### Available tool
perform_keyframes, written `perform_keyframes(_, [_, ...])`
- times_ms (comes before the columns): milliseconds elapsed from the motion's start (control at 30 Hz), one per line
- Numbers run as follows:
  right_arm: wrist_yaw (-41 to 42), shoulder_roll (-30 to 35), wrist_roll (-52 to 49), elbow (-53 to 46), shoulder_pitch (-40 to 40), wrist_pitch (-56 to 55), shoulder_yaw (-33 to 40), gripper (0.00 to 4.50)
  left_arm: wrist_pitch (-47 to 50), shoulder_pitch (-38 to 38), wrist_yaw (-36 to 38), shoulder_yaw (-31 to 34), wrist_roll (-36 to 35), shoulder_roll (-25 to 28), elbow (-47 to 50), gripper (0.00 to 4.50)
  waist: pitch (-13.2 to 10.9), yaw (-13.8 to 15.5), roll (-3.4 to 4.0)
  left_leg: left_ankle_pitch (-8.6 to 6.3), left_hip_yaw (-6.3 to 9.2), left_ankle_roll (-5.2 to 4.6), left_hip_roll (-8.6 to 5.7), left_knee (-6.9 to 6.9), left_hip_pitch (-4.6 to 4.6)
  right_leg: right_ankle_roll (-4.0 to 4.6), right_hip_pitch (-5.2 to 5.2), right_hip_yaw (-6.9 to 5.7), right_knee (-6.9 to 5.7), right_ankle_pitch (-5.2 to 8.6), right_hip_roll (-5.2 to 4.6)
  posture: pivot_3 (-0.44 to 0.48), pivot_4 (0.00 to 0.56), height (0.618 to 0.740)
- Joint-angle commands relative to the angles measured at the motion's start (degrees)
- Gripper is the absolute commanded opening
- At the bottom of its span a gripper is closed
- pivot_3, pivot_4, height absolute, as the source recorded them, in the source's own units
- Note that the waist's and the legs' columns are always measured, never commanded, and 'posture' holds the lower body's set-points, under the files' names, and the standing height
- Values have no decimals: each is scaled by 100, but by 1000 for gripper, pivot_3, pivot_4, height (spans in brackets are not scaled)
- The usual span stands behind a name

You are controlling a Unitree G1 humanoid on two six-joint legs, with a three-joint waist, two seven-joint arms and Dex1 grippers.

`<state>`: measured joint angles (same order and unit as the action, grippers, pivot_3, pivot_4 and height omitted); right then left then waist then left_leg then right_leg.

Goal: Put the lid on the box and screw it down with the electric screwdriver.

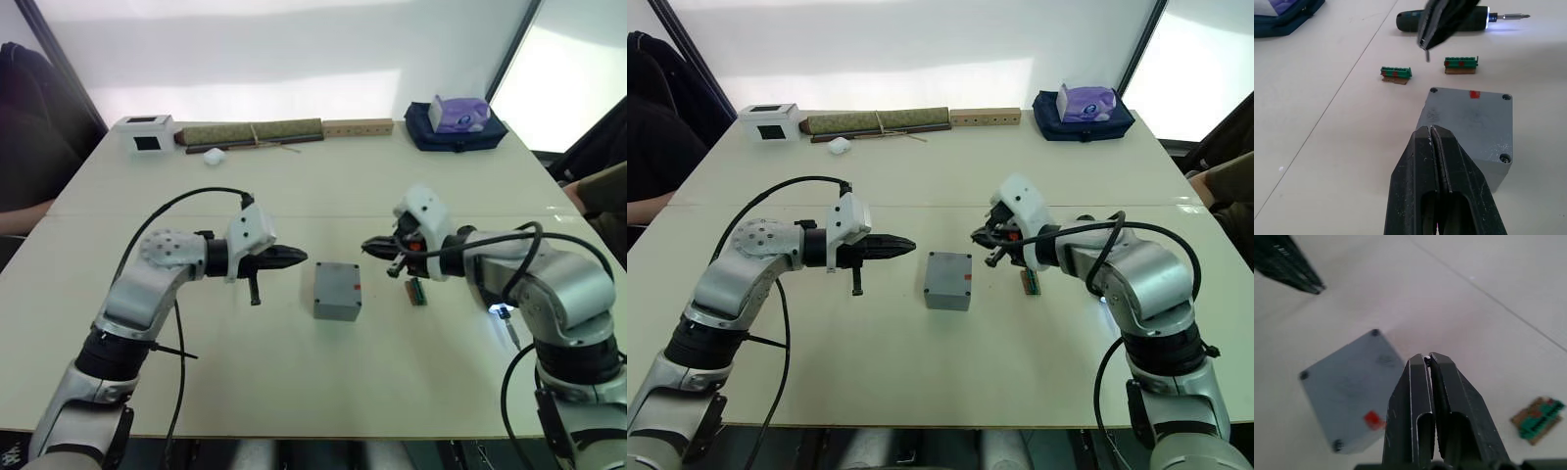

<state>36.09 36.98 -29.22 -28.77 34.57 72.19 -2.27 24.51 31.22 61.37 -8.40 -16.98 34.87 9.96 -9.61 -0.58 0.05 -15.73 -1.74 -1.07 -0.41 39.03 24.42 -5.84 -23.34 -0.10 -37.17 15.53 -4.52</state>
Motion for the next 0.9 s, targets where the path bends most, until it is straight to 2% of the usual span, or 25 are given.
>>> perform_keyframes(33, [-152, 2, 35, -134, -25, -98, -98, 79, -15, 58, 14, 48, -101, 38, 228, 0, 0, -4, 0, 0, 0, 0, -2, 0, 0, 0, 0, 0, 1, 0, -2, 0, 150, 740])
perform_keyframes(433, [-242, 90, 228, 139, -173, -485, -463, 79, 85, -7, 35, 83, -234, 92, 460, 0, 0, -10, 0, 0, 0, 0, -3, 0, 1, 0, 0, 0, 3, 0, -3, 0, 150, 740])
perform_keyframes(900, [-214, 109, 382, 387, -150, -708, -541, 79, 188, 10, -80, 63, -264, 73, 539, 0, -1, -9, -1, 0, 0, 0, -3, 0, 1, 0, 0, -2, 2, 0, 0, 0, 150, 740])
